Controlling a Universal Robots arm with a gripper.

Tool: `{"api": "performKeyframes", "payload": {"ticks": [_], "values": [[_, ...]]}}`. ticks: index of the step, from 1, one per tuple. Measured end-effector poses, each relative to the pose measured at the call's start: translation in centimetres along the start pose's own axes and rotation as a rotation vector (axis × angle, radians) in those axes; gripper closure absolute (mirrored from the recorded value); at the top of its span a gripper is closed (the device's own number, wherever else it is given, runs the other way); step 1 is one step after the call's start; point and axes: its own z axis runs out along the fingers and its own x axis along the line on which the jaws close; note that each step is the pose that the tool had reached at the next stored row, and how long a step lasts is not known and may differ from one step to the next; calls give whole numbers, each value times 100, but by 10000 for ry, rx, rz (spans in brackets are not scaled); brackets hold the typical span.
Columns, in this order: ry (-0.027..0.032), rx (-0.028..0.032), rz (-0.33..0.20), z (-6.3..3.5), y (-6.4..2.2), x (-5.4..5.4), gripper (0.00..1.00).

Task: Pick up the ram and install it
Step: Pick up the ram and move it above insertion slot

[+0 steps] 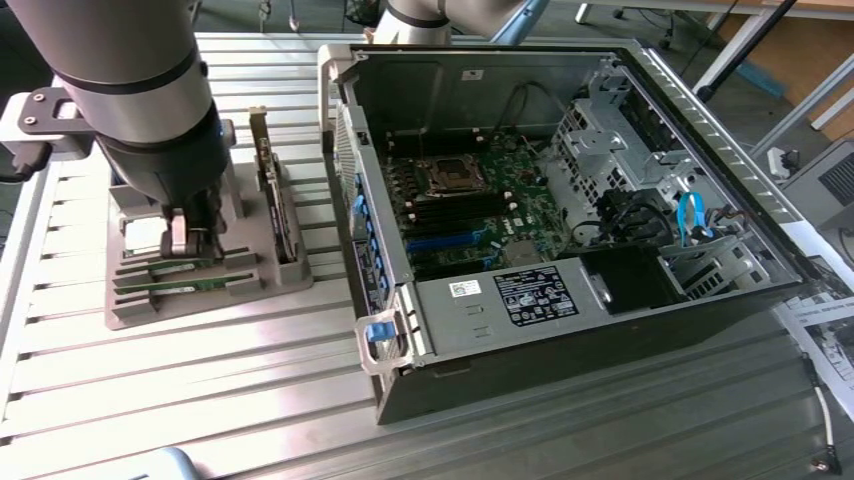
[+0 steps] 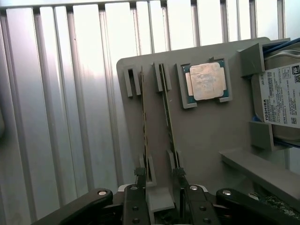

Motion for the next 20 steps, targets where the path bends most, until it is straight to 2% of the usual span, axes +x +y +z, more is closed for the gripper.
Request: {"api": "performKeyframes", "payload": {"ticks": [20], "values": [[0,-1,-1,88,104,16,64]]}}
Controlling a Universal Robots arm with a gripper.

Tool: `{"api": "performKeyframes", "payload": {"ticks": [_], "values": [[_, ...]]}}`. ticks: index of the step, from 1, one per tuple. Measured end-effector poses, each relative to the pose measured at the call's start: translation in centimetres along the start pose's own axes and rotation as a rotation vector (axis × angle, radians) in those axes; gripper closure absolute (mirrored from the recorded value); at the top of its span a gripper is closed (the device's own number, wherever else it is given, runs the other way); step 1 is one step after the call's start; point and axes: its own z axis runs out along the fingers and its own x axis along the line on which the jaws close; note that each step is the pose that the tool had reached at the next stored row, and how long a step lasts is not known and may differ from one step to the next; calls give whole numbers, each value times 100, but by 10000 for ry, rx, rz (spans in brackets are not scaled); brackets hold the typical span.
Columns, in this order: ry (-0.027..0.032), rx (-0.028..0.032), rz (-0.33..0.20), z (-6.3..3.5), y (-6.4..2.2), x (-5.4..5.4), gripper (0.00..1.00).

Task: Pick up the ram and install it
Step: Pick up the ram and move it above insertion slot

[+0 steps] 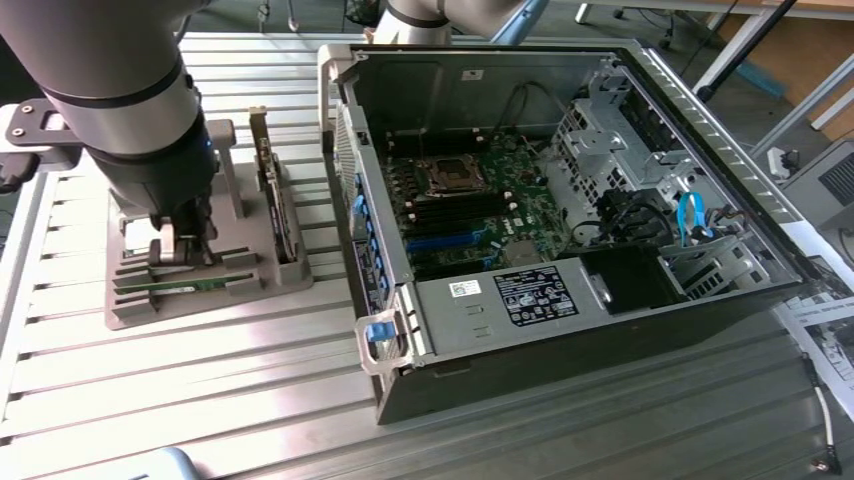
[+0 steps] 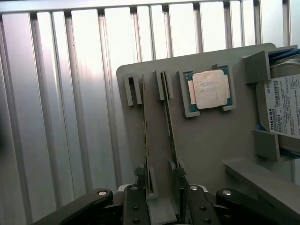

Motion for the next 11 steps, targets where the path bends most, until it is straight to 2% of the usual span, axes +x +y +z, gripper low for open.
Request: {"api": "performKeyframes", "payload": {"ticks": [11], "values": [[-4,-1,0,60,37,8,64]]}}
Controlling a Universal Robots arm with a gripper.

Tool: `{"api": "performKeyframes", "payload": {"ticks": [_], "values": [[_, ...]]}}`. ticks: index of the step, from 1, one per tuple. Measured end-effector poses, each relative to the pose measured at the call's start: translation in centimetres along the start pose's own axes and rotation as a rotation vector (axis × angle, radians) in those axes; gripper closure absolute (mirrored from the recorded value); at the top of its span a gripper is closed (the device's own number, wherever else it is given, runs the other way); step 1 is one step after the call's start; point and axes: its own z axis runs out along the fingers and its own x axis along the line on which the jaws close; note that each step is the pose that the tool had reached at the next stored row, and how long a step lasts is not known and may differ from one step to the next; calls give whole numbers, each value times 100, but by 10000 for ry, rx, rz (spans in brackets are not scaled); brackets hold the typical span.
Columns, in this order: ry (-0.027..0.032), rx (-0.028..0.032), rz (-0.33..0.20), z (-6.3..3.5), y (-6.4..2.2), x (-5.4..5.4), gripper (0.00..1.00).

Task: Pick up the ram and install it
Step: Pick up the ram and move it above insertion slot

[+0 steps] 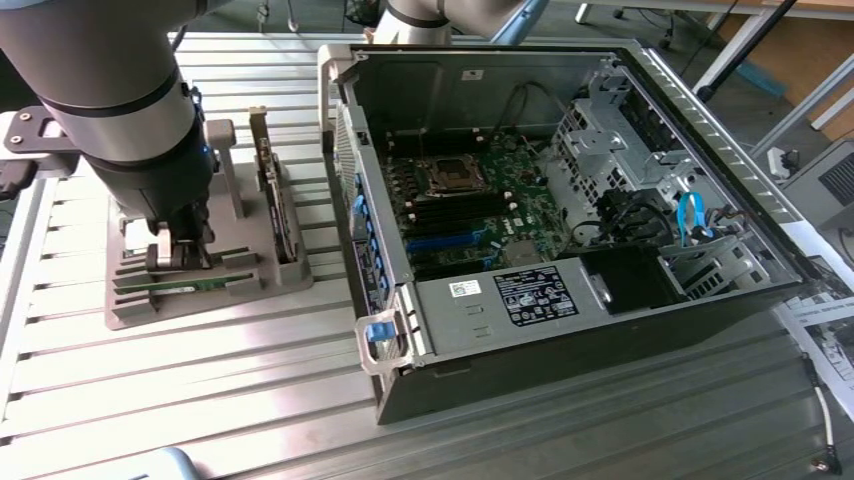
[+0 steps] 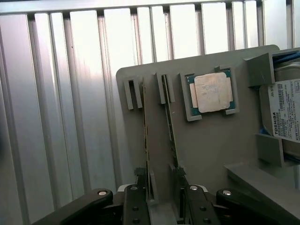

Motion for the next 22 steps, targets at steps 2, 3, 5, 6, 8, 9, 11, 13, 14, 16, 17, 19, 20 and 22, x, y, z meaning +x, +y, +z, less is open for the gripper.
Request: {"api": "performKeyframes", "payload": {"ticks": [2,3,5,6,8,9,11,13,14,16,17,19,20,22], "values": [[-2,2,0,21,5,2,64],[-1,0,1,31,9,3,64],[0,0,1,52,25,6,64],[-1,1,0,64,34,8,64],[-1,1,0,96,55,13,64],[-1,0,0,108,62,15,64],[0,-1,0,126,77,19,64],[-1,1,0,146,92,23,64],[-1,1,0,155,99,25,64],[-1,1,1,177,113,29,64],[-1,1,0,185,119,31,64],[-2,1,0,205,131,34,64],[-1,1,0,214,137,36,64],[-1,0,1,237,148,41,64]]}}
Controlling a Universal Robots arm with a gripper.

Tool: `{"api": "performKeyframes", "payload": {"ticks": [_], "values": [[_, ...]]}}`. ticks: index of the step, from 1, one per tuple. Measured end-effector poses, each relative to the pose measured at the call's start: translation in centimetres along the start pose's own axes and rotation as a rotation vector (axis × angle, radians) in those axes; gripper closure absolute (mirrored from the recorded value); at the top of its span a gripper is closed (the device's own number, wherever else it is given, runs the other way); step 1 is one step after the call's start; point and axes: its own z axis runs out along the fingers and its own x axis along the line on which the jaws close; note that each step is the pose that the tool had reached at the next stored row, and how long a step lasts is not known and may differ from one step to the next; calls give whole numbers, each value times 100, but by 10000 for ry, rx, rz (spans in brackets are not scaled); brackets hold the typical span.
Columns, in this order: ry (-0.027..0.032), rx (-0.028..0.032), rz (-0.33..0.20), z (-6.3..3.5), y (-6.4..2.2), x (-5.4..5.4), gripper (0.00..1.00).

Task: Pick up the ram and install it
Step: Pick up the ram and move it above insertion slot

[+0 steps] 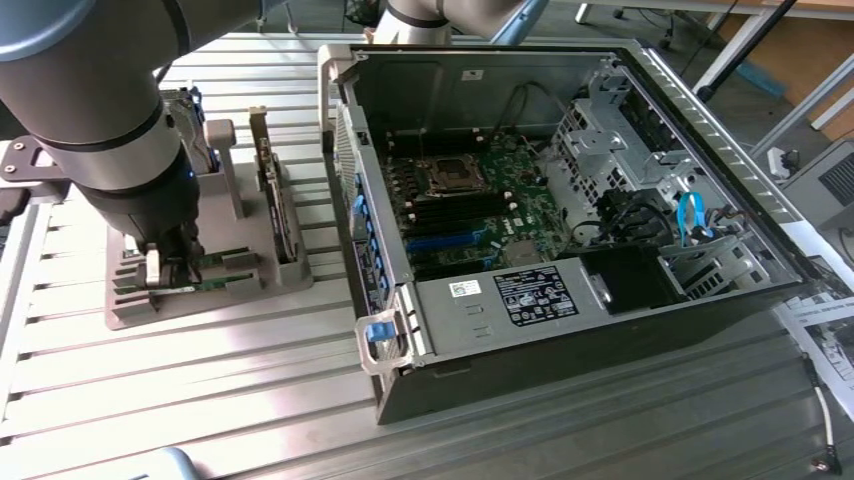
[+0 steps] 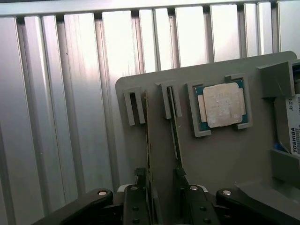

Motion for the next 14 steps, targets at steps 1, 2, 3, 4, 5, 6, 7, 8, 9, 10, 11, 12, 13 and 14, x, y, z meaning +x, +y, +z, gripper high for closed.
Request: {"api": "performKeyframes", "payload": {"ticks": [1,2,3,4,5,6,7,8,9,10,11,12,13,14], "values": [[0,0,-1,16,5,3,64],[0,1,0,30,8,6,64],[-1,1,-5,45,9,7,64],[-1,0,-9,56,11,9,64],[0,0,-13,67,13,10,64],[-1,0,-16,78,14,12,64],[0,-1,-19,88,16,13,64],[0,-1,-22,100,19,15,64],[0,-1,-25,114,22,17,64],[-1,-1,-27,122,23,18,64],[-1,-1,-29,130,25,19,64],[-2,-1,-29,138,26,20,64],[-1,-1,-29,144,27,20,64],[-2,-1,-30,152,27,21,64]]}}
